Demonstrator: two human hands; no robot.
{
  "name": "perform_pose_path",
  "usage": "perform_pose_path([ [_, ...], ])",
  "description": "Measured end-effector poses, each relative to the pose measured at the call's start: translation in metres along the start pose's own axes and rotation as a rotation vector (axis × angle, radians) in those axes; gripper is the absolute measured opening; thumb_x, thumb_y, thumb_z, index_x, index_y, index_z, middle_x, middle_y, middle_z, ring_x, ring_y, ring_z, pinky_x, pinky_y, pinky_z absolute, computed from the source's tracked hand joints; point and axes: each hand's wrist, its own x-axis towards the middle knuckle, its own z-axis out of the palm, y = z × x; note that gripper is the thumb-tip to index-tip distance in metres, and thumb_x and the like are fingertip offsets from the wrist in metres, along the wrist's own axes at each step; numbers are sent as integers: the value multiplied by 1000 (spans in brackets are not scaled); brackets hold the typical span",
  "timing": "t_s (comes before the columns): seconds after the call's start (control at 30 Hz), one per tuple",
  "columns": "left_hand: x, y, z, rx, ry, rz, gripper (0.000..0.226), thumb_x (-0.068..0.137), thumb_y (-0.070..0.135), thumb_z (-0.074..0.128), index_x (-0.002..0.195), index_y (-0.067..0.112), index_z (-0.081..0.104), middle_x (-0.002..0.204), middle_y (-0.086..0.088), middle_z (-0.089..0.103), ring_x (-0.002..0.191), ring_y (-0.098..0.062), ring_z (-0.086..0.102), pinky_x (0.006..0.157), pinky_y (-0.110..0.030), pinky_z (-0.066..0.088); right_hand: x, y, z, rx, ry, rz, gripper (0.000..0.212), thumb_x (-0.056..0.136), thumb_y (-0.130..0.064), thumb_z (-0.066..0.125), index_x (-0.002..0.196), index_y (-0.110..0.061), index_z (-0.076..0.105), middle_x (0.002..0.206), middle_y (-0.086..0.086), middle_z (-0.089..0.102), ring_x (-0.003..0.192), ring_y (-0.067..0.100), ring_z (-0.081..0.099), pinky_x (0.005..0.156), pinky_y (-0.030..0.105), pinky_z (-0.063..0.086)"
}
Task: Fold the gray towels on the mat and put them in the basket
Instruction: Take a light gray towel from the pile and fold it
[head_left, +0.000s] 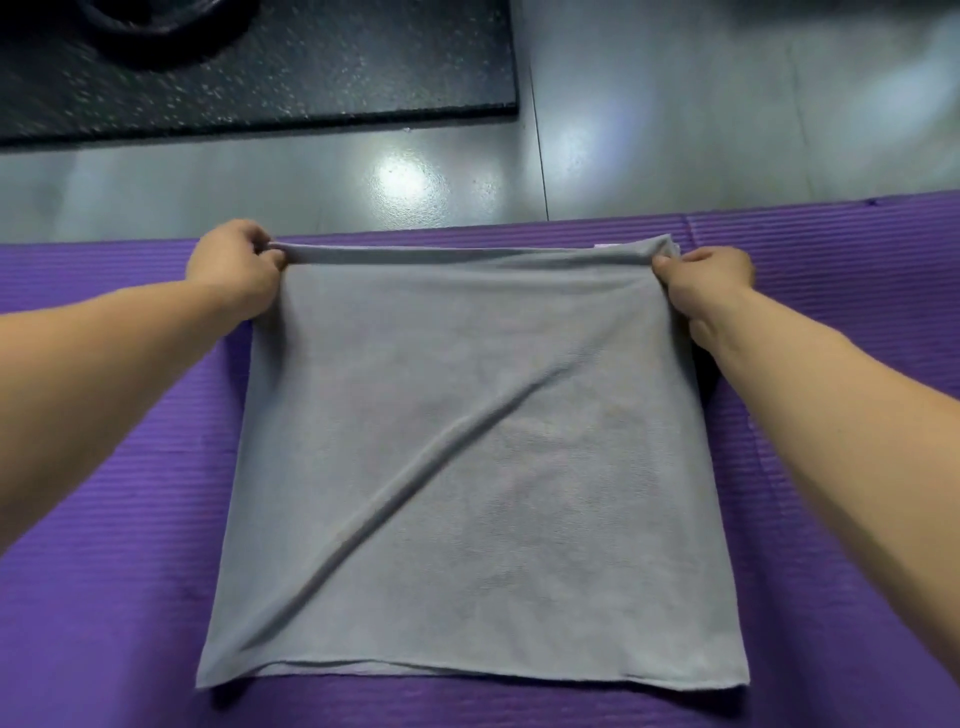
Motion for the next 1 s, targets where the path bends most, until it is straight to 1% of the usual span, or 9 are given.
perform_pose_path([
  [0.17, 9, -10, 10, -54, 79, -132, 21, 100, 21, 58, 118, 10, 62, 120, -21, 66, 113, -40, 59, 97, -43, 45, -2, 0, 6, -48, 34, -26, 29, 82, -35, 80, 68, -26, 56, 103, 6, 72, 97, 25, 68, 96, 40, 55],
  [0.27, -2, -10, 10, -114, 157, -213, 37, 102, 28, 56, 129, 6, 46, 127, -22, 59, 119, -41, 55, 99, -46, 42, -7, 4, 4, -97, 42, -71, 25, 81, -42, 76, 72, -24, 62, 96, 1, 72, 94, 24, 68, 93, 43, 56],
  [0.33, -16, -17, 5, -140, 123, -224, 47, 98, 39, 57, 129, 4, 48, 128, -22, 59, 118, -40, 56, 96, -45, 44, -13, 4, 0, -130, 20, -110, 24, 84, -47, 72, 84, -24, 67, 96, -2, 70, 95, 22, 66, 91, 40, 55],
  [0.43, -51, -34, -1, -136, 1, -159, 48, 84, 51, 59, 94, 4, 62, 90, -21, 66, 84, -38, 61, 69, -41, 44, -21, 2, -12, -135, -54, -129, 37, 80, -55, 72, 92, -20, 70, 92, -2, 70, 85, 19, 65, 80, 35, 56],
  [0.5, -85, -47, -5, -77, -94, -98, 46, 84, 52, 61, 68, 9, 53, 63, -11, 56, 68, -35, 57, 60, -40, 39, -32, 1, -22, -179, -102, -136, 40, 82, -53, 72, 85, -13, 68, 76, 0, 65, 65, 17, 60, 65, 32, 51],
  [0.57, -119, -63, -3, -27, -165, -60, 46, 92, 51, 64, 72, 10, 56, 69, -9, 61, 77, -35, 61, 64, -41, 42, -49, 8, -29, -283, -130, -163, 48, 85, -53, 68, 81, -5, 66, 68, 3, 61, 62, 21, 56, 65, 32, 45],
  [0.7, -171, -86, 1, -28, -160, -88, 38, 95, 48, 60, 80, 12, 61, 79, -6, 66, 83, -34, 62, 70, -42, 46, -95, 40, -42, -476, -133, -130, 47, 85, -60, 62, 92, -13, 62, 86, 3, 65, 84, 29, 58, 74, 37, 43],
  [0.83, -185, -93, 6, -98, -162, -106, 36, 93, 48, 61, 84, 13, 63, 85, -6, 69, 85, -35, 63, 75, -45, 51, -123, 72, -60, -502, -57, -54, 44, 84, -59, 63, 93, -17, 59, 98, 6, 64, 86, 28, 54, 72, 36, 39],
  [1.0, -189, -97, 9, -146, -190, -150, 35, 87, 48, 64, 86, 13, 67, 85, -7, 72, 84, -34, 67, 77, -44, 55, -135, 72, -70, -457, -152, 43, 34, 82, -38, 73, 67, -13, 56, 62, 3, 62, 63, 22, 55, 60, 33, 41],
])
